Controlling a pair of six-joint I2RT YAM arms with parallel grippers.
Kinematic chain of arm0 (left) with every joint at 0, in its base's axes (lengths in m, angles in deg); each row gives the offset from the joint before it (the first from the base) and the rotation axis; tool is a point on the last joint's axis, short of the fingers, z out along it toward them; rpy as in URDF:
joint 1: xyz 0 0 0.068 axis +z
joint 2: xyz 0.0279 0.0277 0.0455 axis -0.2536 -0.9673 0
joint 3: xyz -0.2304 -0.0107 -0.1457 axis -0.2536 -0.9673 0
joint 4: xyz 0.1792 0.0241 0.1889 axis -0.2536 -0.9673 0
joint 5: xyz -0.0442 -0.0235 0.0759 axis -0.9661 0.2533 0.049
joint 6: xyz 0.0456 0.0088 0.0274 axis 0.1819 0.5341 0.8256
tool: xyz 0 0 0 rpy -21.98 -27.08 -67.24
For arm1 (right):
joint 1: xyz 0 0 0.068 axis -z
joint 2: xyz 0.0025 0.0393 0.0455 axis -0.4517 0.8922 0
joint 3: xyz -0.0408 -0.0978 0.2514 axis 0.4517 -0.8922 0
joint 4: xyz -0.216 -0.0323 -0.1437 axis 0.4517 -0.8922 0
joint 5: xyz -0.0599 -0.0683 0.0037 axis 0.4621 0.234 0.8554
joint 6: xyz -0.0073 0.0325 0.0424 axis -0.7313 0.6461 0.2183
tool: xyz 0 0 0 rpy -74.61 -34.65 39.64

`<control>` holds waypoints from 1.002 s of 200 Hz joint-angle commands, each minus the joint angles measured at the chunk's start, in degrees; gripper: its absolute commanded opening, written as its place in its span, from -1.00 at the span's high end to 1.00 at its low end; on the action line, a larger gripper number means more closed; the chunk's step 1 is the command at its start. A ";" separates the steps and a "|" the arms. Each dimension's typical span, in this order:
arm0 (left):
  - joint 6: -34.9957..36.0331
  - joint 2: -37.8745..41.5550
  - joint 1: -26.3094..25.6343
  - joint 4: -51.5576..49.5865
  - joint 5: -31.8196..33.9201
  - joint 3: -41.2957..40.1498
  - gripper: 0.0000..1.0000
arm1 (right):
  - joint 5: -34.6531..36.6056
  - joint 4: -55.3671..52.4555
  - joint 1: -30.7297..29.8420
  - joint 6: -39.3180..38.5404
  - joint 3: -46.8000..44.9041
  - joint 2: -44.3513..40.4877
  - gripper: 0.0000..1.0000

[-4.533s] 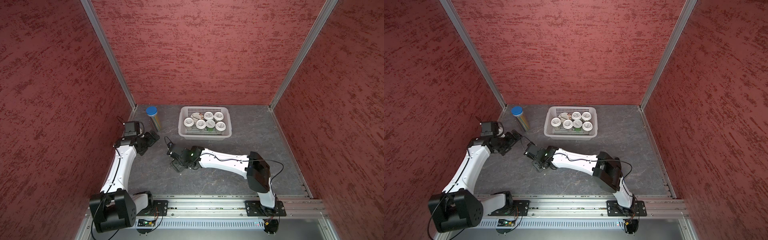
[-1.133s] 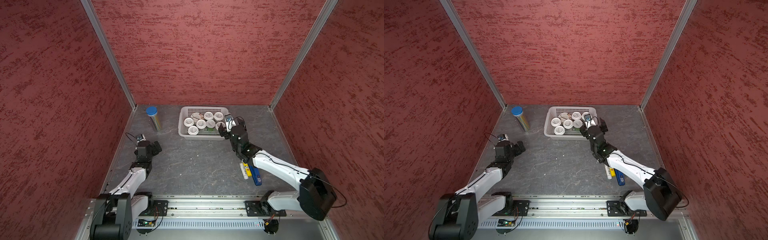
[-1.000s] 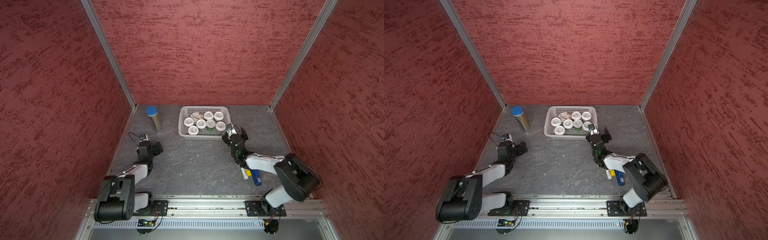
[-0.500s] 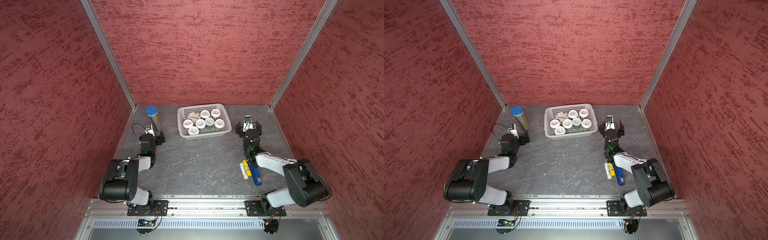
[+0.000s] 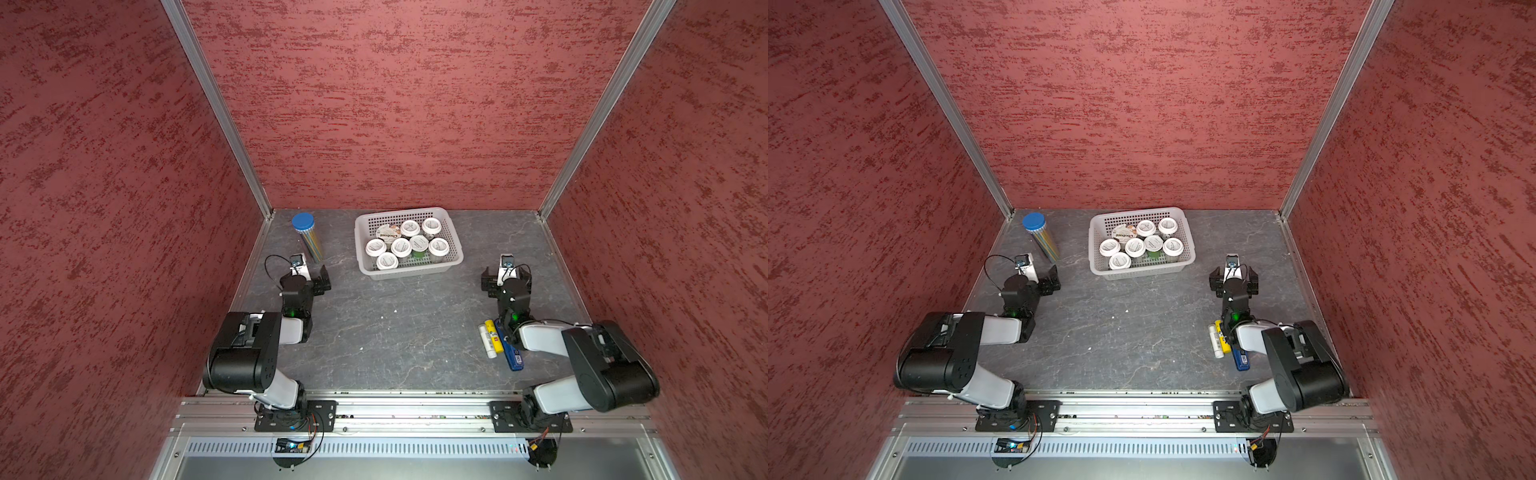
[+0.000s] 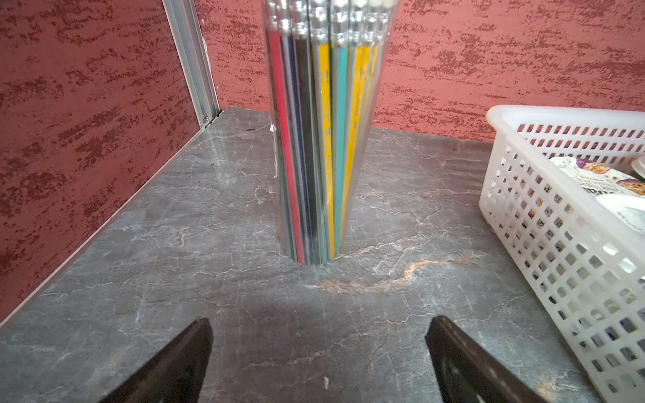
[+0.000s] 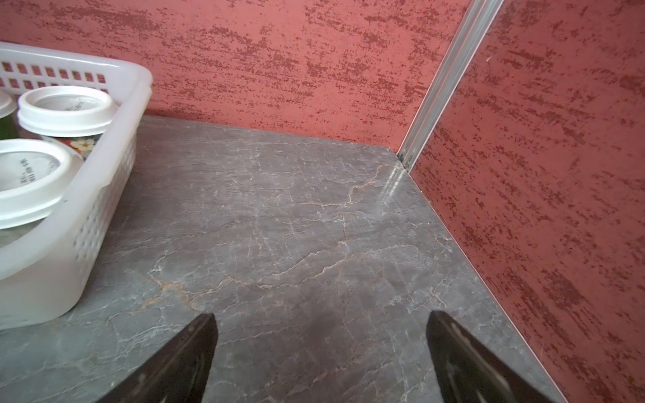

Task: Put the yogurt in the basket
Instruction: Reset both arms

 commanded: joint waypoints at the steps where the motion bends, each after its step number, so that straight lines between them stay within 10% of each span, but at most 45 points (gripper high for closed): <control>1: -0.02 0.28 0.60 1.74 -1.59 0.42 -0.99 | -8.63 4.99 4.63 5.33 0.08 0.80 -0.97; 200: 0.53 0.09 0.96 0.48 -4.01 1.22 -0.99 | -14.00 4.09 8.13 7.33 1.31 3.58 -0.97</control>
